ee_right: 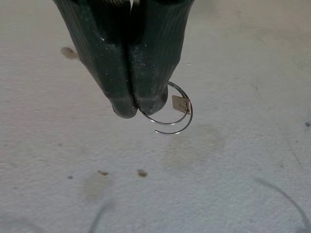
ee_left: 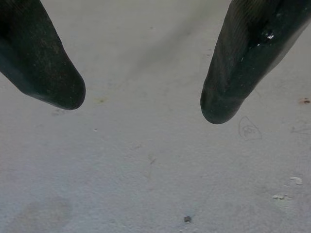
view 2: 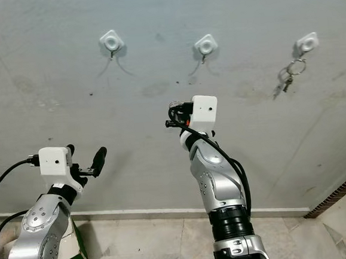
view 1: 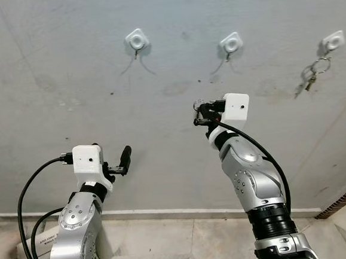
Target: Hang keys on a hook
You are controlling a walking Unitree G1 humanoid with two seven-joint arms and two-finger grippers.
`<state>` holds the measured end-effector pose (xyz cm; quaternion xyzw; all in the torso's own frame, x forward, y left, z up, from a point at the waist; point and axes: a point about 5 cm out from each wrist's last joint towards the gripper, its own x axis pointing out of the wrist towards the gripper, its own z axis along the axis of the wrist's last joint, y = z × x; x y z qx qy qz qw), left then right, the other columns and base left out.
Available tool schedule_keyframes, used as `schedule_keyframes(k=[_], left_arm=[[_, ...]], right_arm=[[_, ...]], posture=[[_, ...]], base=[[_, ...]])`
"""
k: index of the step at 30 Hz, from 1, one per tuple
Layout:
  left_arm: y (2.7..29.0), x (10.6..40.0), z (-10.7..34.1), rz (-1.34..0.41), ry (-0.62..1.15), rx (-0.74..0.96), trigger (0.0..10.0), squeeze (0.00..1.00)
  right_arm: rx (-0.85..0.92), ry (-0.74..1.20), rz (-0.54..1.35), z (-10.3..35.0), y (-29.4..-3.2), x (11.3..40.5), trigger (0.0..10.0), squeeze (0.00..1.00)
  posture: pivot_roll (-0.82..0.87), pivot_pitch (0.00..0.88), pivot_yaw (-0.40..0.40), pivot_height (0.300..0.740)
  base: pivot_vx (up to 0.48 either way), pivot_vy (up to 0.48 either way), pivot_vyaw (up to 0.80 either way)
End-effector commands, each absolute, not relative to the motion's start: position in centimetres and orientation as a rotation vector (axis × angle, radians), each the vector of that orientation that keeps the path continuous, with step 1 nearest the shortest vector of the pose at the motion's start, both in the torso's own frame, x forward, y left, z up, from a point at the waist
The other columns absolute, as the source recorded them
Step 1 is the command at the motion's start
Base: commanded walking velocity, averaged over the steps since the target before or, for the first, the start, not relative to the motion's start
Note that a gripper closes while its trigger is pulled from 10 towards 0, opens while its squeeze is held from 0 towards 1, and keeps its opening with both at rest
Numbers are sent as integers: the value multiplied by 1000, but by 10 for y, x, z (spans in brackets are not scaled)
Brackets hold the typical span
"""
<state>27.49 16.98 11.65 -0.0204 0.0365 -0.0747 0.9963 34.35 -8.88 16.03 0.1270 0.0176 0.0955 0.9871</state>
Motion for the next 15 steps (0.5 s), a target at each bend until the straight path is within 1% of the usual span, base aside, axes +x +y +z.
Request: schedule_keyframes(k=[1, 4, 15], left_arm=[[170, 274, 119, -151, 62, -43, 10000, 0], [170, 274, 119, -153, 62, -41, 10000, 0], [170, 274, 119, -156, 65, -35, 10000, 0]], right_arm=[[259, 25, 192, 163, -88, 344, 10000, 0], [258, 25, 193, 163, -88, 344, 10000, 0], [244, 17, 199, 164, -89, 345, 10000, 0]], posture=[[112, 16, -42, 740], [111, 16, -43, 740], [113, 15, -41, 740]], base=[[0, 0, 0], [0, 0, 0], [0, -311, 0]])
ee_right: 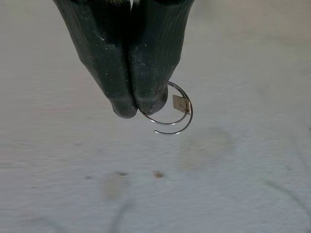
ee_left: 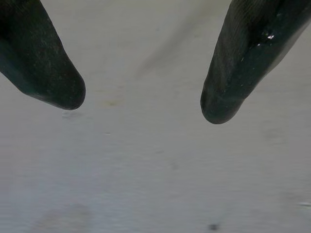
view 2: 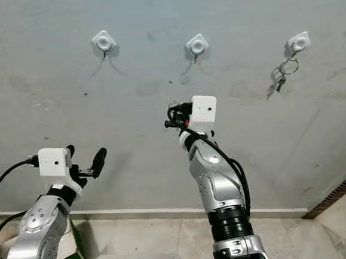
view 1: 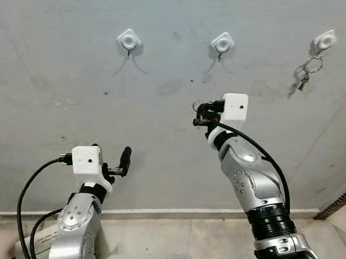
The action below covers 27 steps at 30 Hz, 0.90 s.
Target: Hang keys on a hook
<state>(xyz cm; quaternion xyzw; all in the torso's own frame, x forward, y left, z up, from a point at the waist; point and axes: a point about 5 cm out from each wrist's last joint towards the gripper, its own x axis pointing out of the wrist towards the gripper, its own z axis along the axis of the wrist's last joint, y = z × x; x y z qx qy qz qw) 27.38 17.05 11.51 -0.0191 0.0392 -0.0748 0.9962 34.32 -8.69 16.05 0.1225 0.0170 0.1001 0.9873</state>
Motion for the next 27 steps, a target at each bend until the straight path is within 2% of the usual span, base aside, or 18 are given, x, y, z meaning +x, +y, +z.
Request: schedule_keyframes(k=[1, 16, 27], left_arm=[[170, 274, 119, -155, 65, -35, 10000, 0], [169, 274, 118, -154, 65, -35, 10000, 0], [171, 275, 114, -113, 99, -74, 10000, 0]], right_arm=[[244, 16, 198, 165, -89, 345, 10000, 0], [240, 18, 205, 165, -89, 345, 10000, 0], [263, 19, 209, 164, -87, 344, 10000, 0]], posture=[[112, 14, -41, 740], [109, 11, -45, 740], [108, 14, -47, 740]], base=[[0, -360, 0], [0, -370, 0], [0, 0, 0]])
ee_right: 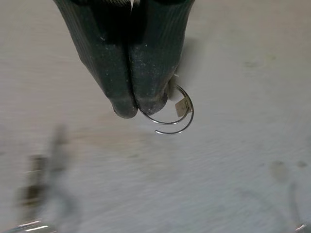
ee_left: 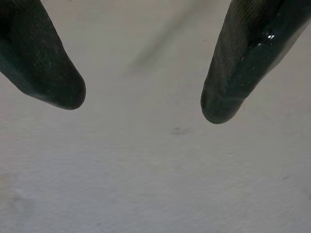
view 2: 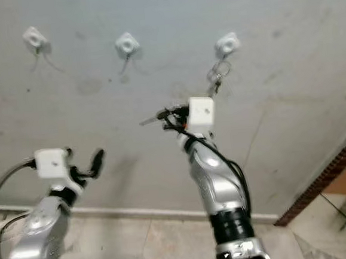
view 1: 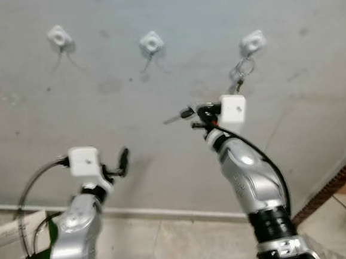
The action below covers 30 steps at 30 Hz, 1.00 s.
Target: Hang keys on a hook
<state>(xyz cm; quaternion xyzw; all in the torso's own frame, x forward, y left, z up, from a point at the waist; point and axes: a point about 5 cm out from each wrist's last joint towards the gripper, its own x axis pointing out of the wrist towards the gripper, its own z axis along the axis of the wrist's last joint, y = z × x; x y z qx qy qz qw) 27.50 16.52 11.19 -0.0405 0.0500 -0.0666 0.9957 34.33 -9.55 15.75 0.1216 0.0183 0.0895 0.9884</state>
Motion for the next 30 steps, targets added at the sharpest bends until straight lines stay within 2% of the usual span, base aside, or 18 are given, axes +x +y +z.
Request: schedule_keyframes(k=[1, 7, 19, 26, 30], left_arm=[[171, 276, 114, -112, 100, -72, 10000, 0], [173, 276, 114, -95, 109, -83, 10000, 0], [171, 274, 111, -97, 124, -84, 10000, 0], [171, 273, 112, -105, 123, -75, 10000, 0], [171, 272, 111, -103, 129, -76, 10000, 0]], right_arm=[[269, 18, 210, 165, -87, 344, 10000, 0], [262, 35, 217, 163, -85, 344, 10000, 0], [259, 34, 210, 163, -86, 342, 10000, 0], [241, 45, 210, 158, -91, 339, 10000, 0], [238, 43, 205, 158, -93, 339, 10000, 0]], posture=[[107, 15, -46, 740], [108, 18, -45, 740], [105, 26, -39, 740], [109, 32, -40, 740], [108, 36, -39, 740]], base=[[0, 0, 0], [0, 0, -175], [0, 0, -800], [0, 308, -679], [0, 314, 0]])
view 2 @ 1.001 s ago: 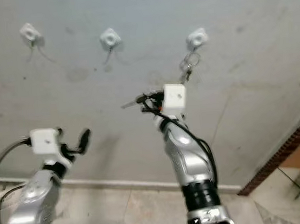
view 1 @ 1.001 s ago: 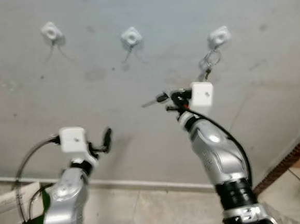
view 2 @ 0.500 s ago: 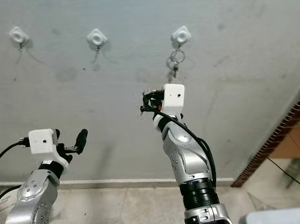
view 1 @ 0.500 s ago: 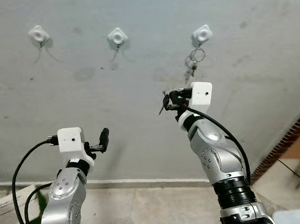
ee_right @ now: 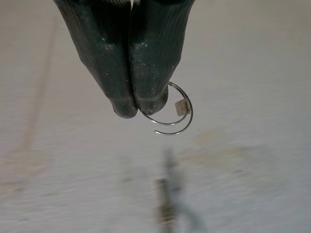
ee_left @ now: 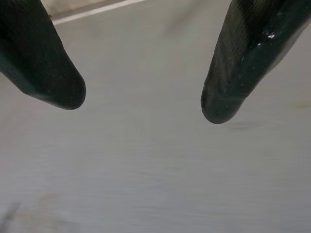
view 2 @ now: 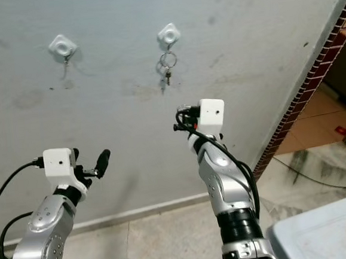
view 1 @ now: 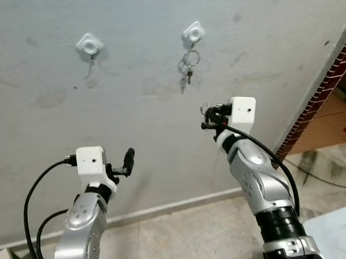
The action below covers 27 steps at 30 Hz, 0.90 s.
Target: Hang keys on a hook
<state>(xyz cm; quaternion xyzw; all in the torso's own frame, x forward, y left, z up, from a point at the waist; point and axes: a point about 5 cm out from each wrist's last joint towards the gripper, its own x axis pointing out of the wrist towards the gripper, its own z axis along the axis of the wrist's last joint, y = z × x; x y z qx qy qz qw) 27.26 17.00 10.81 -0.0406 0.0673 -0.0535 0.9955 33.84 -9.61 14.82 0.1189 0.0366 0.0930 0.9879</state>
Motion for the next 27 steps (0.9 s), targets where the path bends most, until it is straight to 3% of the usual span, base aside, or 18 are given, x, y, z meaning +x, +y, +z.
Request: schedule_keyframes(k=[1, 13, 27], left_arm=[[171, 272, 111, -104, 129, -76, 10000, 0], [169, 272, 109, -101, 146, -74, 10000, 0], [171, 273, 109, -96, 150, -52, 10000, 0]], right_arm=[[238, 43, 204, 158, -94, 339, 10000, 0], [234, 49, 201, 156, -93, 337, 10000, 0], [233, 44, 198, 158, -93, 339, 10000, 0]], posture=[[108, 36, -39, 740], [106, 41, -38, 740], [109, 31, -36, 740]], base=[[0, 304, 0], [0, 0, 0], [0, 477, 0]])
